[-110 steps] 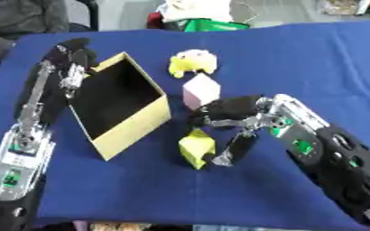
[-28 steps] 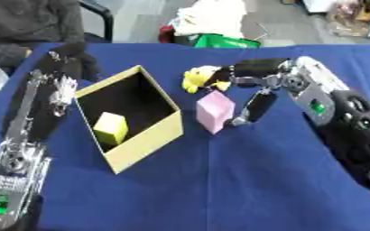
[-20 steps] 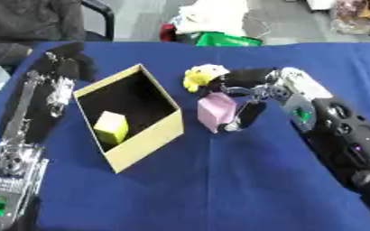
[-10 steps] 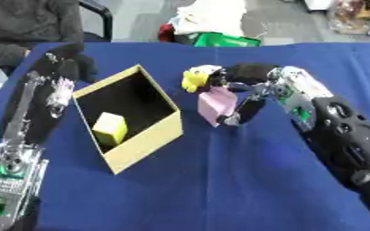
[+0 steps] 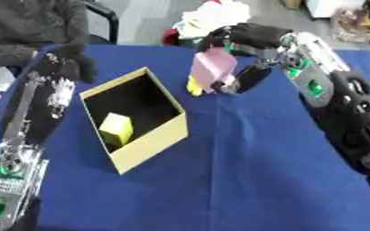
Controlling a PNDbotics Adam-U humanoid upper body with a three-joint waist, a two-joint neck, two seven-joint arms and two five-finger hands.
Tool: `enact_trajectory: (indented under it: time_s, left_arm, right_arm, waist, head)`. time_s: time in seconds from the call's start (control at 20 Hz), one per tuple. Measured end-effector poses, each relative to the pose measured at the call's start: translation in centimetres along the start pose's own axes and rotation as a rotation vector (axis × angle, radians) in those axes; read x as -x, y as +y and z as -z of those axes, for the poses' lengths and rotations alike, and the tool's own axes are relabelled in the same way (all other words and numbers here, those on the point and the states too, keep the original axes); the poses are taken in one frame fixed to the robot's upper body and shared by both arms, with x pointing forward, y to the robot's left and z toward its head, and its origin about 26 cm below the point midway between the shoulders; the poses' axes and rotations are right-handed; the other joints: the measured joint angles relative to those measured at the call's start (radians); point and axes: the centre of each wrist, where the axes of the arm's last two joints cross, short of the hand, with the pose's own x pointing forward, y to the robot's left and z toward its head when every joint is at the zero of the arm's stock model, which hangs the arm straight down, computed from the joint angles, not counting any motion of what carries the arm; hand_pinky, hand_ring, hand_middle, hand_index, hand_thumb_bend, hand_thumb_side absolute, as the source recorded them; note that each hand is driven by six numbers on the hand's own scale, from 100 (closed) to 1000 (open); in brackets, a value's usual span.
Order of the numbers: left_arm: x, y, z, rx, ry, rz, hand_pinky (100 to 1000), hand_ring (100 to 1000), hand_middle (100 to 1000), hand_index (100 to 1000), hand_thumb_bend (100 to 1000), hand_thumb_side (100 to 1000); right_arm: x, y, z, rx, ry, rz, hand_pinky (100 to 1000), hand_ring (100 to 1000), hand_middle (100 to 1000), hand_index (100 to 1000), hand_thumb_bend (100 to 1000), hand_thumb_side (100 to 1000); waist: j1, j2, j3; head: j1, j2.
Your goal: Pick up objects on the table and place them in the box.
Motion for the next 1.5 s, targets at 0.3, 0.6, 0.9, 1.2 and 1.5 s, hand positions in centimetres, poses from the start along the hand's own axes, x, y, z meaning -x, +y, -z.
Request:
enact_trajectory:
  time_s: [0.3,0.6,0.9,1.2,1.5]
  left_arm:
    - [-0.1,-0.3,0.2,0.016,-0.011,-0.007,632,649,622,822,117,671]
    - [-0.3,-0.4,0.5,0.020,-0.022,-0.017,632,649,621,822,118,670]
    - [-0.3,-0.5,0.6,0.021,-0.026,-0.021,631,649,621,822,117,671]
    - [-0.3,-0.5,0.6,0.021,-0.026,-0.021,632,649,620,823,115,673]
    - [-0.3,-0.5,0.6,0.020,-0.025,-0.020,631,648,620,823,116,672]
  right_arm:
    - [-1.9,0.6,2.6,-0.021,-0.066,0.027,847,885,784,555,159,311]
    - [-3.9,2.6,5.0,-0.090,-0.129,0.027,848,889,788,644,190,335]
    - [-4.5,4.1,5.6,-0.128,-0.151,0.017,847,892,791,786,235,387]
    - [-4.2,4.1,5.4,-0.086,-0.143,0.041,845,900,795,993,478,538]
    - [-3.4,3.2,4.5,-0.025,-0.120,0.075,846,898,790,985,473,524]
  waist:
    - [0.001,0.004,0.047]
    - [0.005,0.013,0.071]
    - [0.006,0.016,0.070]
    - [0.008,0.016,0.047]
    - [0.010,0.015,0.032]
  head:
    - [-0.025,-0.004]
    - [-0.049,-0.004]
    - [-0.054,-0.004]
    - [-0.050,-0.004]
    - [-0.044,-0.004]
